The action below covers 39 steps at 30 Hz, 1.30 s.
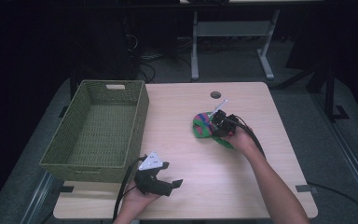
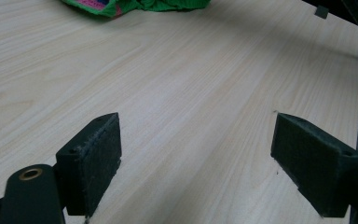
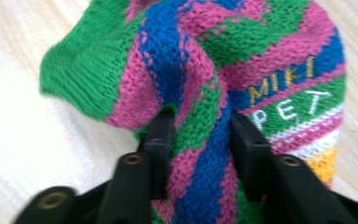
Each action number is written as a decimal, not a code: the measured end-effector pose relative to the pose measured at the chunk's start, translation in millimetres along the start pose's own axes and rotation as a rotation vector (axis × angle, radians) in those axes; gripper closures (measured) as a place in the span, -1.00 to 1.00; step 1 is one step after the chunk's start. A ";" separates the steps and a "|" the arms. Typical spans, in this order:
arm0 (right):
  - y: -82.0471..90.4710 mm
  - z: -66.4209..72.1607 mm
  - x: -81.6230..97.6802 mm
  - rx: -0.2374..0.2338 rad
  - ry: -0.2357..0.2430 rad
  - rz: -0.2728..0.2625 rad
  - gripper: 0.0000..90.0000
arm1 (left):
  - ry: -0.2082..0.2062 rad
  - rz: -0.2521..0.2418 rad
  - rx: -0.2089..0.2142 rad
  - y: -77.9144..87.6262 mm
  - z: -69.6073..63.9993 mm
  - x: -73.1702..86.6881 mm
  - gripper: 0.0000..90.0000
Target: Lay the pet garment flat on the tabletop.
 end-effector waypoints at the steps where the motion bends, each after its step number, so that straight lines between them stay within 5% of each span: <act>1: 0.1 -0.3 -0.2 -0.002 -0.004 0.001 0.51 | 0.000 0.000 -0.001 0.8 0.3 0.0 -0.65; 6: 5.8 -13.2 2.0 -0.114 -0.123 -0.036 0.59 | 0.011 -0.011 -0.007 4.5 4.4 0.3 -0.65; 11: 17.3 -24.8 3.1 -0.179 -0.204 -0.097 0.60 | 0.014 -0.011 -0.009 4.2 7.0 0.3 -0.65; 19: 42.1 -34.7 4.2 -0.235 -0.262 -0.166 0.60 | 0.017 -0.010 -0.011 4.4 7.2 0.6 -0.65; 39: 76.5 -23.3 7.2 -0.302 -0.226 -0.226 0.60 | 0.009 -0.004 -0.009 3.1 5.6 0.4 -0.65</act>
Point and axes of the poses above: each handheld gripper's, and its own axes: y roughly backward along the jaws, x roughly out of its underside, z roughly to its left, the point moved 3 cm from there along -y, roughly forward along the jaws, and after that the axes turned 5 degrees about -y, right-handed, at the moved point
